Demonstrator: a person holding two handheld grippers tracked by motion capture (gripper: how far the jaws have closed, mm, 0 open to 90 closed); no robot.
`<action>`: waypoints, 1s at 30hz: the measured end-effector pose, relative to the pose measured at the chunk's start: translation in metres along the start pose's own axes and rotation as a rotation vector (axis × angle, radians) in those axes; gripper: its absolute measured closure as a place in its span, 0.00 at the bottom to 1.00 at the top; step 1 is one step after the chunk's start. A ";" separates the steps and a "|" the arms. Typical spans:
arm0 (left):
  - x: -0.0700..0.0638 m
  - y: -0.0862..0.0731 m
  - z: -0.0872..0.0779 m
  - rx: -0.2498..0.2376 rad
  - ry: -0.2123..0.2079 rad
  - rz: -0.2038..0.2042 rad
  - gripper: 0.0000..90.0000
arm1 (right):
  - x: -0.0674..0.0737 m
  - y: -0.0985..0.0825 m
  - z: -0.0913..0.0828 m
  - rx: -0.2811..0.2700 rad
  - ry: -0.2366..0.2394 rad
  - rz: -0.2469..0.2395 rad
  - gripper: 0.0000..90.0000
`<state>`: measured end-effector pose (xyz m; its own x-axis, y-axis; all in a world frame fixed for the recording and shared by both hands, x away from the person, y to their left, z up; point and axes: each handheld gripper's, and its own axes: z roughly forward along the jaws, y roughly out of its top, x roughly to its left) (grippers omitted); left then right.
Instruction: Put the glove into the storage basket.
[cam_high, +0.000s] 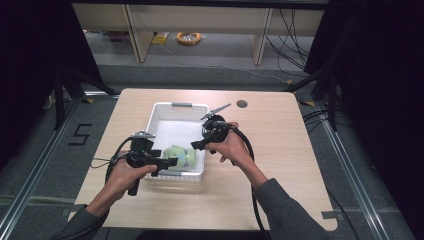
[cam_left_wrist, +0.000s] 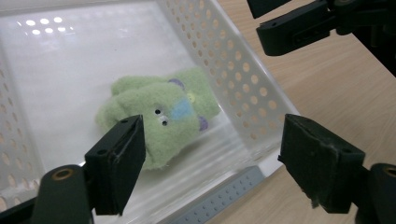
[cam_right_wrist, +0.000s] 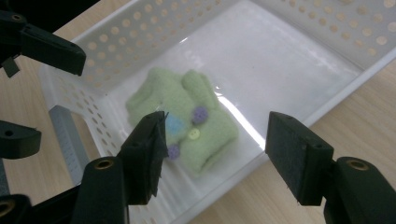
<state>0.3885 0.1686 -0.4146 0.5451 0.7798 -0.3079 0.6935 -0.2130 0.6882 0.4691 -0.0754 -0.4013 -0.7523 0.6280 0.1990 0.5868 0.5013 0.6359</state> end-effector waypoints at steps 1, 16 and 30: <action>-0.002 0.000 0.000 -0.006 0.001 -0.002 0.20 | 0.002 -0.004 -0.005 -0.006 0.005 -0.002 0.42; -0.016 -0.006 0.001 -0.029 -0.030 0.017 0.18 | 0.004 -0.024 -0.032 -0.053 0.022 -0.012 0.39; -0.032 -0.019 0.001 -0.061 -0.076 0.042 0.18 | 0.008 -0.054 -0.056 -0.092 0.033 -0.019 0.37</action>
<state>0.3585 0.1472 -0.4184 0.6091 0.7235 -0.3249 0.6402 -0.2066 0.7399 0.4150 -0.1303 -0.3923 -0.7732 0.5984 0.2101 0.5437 0.4549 0.7053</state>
